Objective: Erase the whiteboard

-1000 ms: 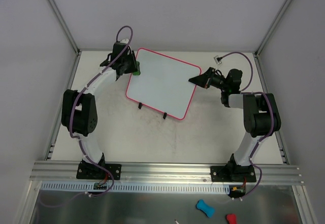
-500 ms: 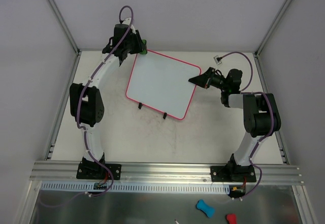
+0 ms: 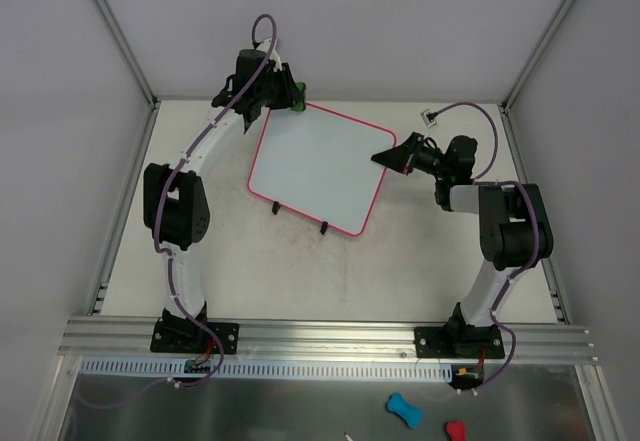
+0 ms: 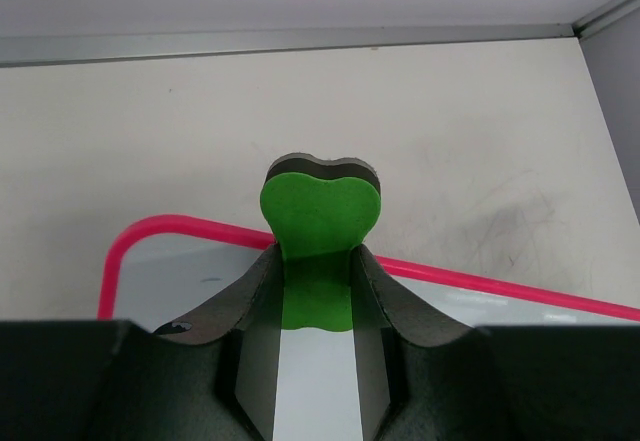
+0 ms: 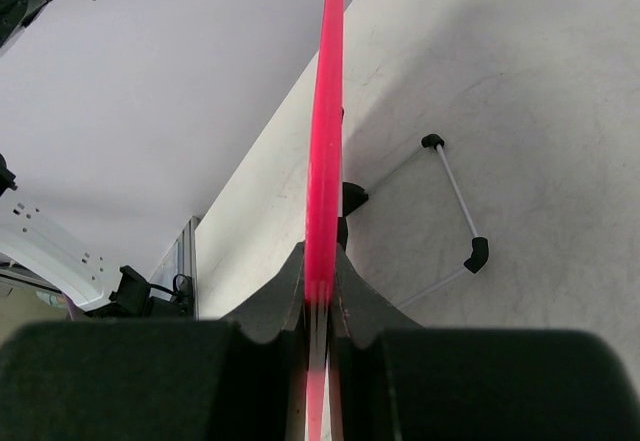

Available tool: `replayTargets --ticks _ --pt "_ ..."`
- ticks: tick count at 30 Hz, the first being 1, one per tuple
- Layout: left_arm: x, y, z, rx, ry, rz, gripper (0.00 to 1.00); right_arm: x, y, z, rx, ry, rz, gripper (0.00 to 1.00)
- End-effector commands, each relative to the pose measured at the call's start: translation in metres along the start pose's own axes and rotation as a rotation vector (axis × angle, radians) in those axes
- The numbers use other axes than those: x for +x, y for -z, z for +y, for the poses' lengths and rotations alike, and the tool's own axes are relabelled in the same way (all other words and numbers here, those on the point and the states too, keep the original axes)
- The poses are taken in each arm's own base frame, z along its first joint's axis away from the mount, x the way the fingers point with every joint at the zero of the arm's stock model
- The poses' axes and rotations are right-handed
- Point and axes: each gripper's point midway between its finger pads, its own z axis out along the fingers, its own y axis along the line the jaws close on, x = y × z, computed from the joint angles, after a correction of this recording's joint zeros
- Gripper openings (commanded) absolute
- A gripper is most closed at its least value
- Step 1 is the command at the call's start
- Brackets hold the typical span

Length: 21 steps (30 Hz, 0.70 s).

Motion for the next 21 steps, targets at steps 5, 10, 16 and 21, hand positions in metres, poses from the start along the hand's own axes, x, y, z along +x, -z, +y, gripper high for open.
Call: replayTargets --ticks 5,10,16,21 --pt "-0.004 0.011 0.023 -0.052 0.045 -0.019 0.0 -0.002 -0.002 0.038 -0.121 0.162 0.032 0.0" --pt "-0.01 0.011 0.062 -0.115 0.135 -0.031 0.0 -0.002 -0.002 0.038 -0.122 0.164 0.031 0.0" --pt "0.0 0.013 0.097 -0.242 0.143 -0.02 0.0 -0.004 -0.002 0.039 -0.123 0.168 0.028 0.0" --pt "0.006 0.009 0.087 -0.178 0.162 0.011 0.0 -0.003 -0.002 0.038 -0.122 0.166 0.029 0.0"
